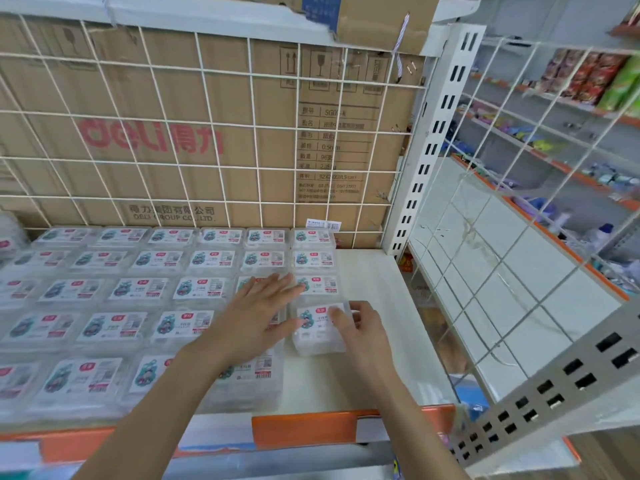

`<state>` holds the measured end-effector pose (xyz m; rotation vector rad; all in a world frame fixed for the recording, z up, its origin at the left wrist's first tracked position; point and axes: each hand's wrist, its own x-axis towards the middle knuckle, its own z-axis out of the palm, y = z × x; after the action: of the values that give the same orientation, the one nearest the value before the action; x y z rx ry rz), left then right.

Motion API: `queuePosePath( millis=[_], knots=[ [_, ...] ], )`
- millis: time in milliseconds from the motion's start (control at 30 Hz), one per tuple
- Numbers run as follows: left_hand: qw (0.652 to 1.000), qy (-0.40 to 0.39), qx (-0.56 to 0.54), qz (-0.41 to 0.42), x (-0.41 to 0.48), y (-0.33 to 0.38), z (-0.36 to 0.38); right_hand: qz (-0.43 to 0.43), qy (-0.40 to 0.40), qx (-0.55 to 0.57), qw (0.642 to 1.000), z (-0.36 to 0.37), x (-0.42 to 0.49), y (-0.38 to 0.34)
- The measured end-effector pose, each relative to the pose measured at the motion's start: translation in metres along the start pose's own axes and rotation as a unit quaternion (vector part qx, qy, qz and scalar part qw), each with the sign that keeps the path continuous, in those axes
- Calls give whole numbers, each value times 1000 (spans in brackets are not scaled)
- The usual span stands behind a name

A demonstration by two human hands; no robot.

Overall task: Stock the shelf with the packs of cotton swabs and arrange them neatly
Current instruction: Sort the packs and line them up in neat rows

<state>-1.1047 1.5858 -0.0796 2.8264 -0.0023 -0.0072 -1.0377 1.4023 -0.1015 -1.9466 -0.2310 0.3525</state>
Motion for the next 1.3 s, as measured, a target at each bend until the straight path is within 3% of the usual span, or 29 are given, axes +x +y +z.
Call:
queuePosePath(
  millis=[133, 233, 300, 400, 700, 900, 1300],
  knots=[
    [1000, 12, 4, 7, 0, -3, 4, -27, 4, -58, 998, -2, -9, 1],
    [1000, 16, 7, 10, 1, -4, 5, -49, -63, -78, 994, -11, -16, 2],
    [1000, 13, 2, 8, 0, -5, 5, -85, -87, -156, 980, -14, -15, 8],
    [1000, 10, 5, 8, 0, -5, 6, -125, -65, -214, 967, -6, -13, 12],
    [1000, 3, 16, 8, -1, -3, 5, -92, -63, -208, 972, 7, -10, 10],
    [1000, 3, 5, 8, -1, -2, 4, -83, -68, -107, 988, 8, -8, 18],
    [1000, 8, 10, 9, -2, -1, 2, -100, -88, -45, 990, 0, -12, 13]
  ],
)
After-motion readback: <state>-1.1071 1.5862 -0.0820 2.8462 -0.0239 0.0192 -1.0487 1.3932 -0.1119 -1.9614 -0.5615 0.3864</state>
